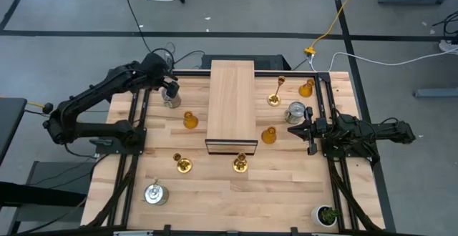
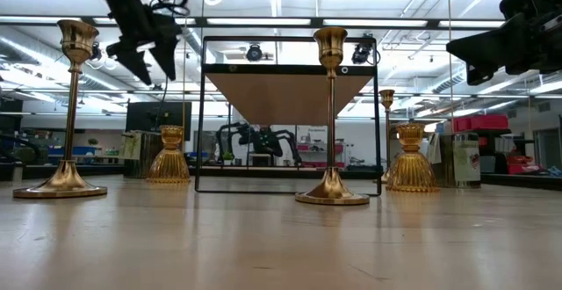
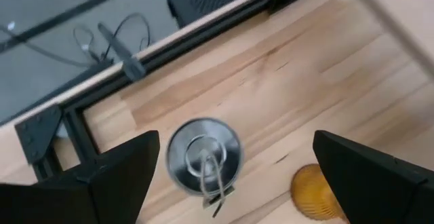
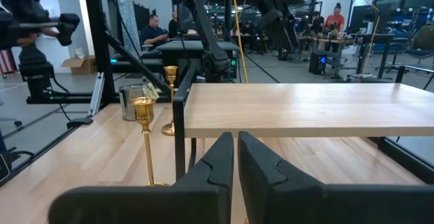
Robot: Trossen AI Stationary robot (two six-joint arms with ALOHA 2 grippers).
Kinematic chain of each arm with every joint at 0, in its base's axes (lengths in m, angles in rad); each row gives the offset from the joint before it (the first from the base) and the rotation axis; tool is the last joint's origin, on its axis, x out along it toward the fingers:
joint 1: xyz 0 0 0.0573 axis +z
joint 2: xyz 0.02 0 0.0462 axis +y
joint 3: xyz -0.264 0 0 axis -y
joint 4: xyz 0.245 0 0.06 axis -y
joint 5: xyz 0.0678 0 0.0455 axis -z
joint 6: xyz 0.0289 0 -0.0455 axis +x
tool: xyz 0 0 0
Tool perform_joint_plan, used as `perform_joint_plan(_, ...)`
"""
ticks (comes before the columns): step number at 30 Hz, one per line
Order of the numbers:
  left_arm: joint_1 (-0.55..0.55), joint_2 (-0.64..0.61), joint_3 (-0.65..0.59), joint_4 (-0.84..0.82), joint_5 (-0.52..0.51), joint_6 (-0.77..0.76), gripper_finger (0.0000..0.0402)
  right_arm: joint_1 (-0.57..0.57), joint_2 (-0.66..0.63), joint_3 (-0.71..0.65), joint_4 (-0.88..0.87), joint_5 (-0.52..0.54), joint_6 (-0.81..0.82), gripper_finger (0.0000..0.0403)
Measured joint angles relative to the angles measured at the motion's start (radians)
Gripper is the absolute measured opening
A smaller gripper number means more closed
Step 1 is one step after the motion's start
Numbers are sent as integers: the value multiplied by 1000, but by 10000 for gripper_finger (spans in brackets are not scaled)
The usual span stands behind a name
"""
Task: Pick & Place candle stick holders
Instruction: Put the top left scented candle can on the shelf
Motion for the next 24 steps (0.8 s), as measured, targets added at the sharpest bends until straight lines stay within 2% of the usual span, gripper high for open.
perform_joint_plan(6,34,86,0,-24,58,6,400,0,0,0,0,0,0,27)
perform_joint_plan(24,125,255,0,-90,63,9,399,0,0,0,0,0,0,27)
